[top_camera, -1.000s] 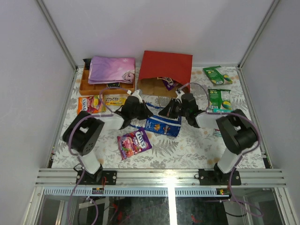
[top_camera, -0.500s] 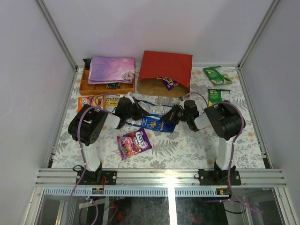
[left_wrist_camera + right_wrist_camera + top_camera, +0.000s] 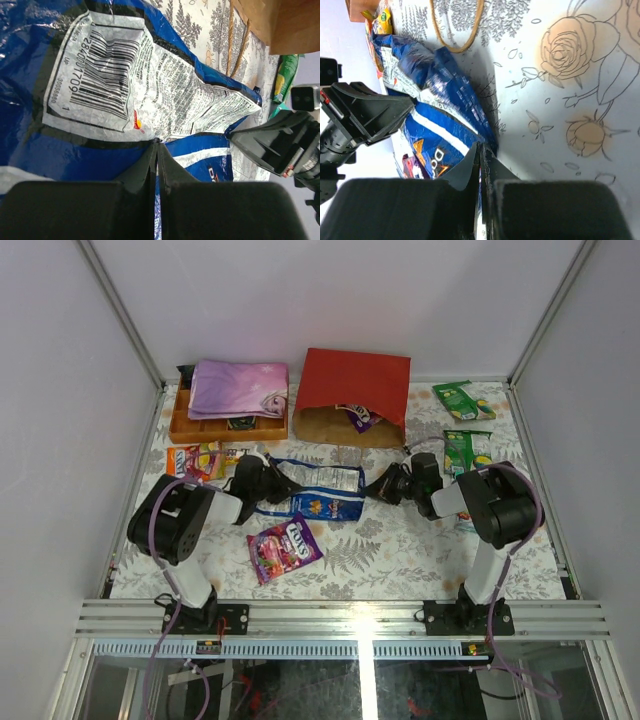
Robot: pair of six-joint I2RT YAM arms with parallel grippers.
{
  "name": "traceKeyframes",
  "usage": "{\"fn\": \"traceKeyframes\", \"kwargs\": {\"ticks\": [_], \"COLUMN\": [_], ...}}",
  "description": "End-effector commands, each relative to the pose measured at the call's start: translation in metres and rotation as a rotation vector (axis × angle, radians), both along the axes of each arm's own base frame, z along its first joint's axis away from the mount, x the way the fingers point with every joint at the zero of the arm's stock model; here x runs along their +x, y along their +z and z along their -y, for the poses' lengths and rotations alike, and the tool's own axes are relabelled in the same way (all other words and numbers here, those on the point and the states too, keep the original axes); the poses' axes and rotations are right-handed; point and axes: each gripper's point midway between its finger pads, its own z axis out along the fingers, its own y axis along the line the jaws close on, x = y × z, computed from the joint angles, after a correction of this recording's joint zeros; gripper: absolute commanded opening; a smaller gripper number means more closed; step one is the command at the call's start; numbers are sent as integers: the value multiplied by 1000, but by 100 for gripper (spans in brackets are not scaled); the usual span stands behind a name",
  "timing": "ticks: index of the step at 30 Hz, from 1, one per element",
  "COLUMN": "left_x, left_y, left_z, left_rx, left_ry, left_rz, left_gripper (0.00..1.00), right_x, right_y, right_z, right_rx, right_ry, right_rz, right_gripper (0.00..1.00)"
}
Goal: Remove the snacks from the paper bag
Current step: Adjust the snack at the center of the board, then take out the snack from the paper bag.
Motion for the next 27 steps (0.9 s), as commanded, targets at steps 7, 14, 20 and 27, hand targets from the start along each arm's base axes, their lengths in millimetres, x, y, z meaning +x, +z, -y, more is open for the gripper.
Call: {"fn": "traceKeyframes", "kwargs": {"ticks": [7, 14, 20, 27], "left_x": [13, 12, 24, 35], "left_y": [55, 107, 114, 115], "left_z": [-29, 13, 34, 50], "left_rx": [210, 369, 388, 373], "left_ry": [90, 24, -10, -46], "left_rz": [147, 357, 392, 408], "left_gripper": [30, 78, 95, 100], "right_x": [15, 23, 44, 67], "right_y": [86, 135, 169, 223], "right_z": [23, 43, 78, 41], "right_rx": [-120, -191, -528, -815], "right_ry": [-56, -156, -250, 7], "right_rz": [290, 428, 459, 780], "right_gripper": [42, 81, 89, 91]}}
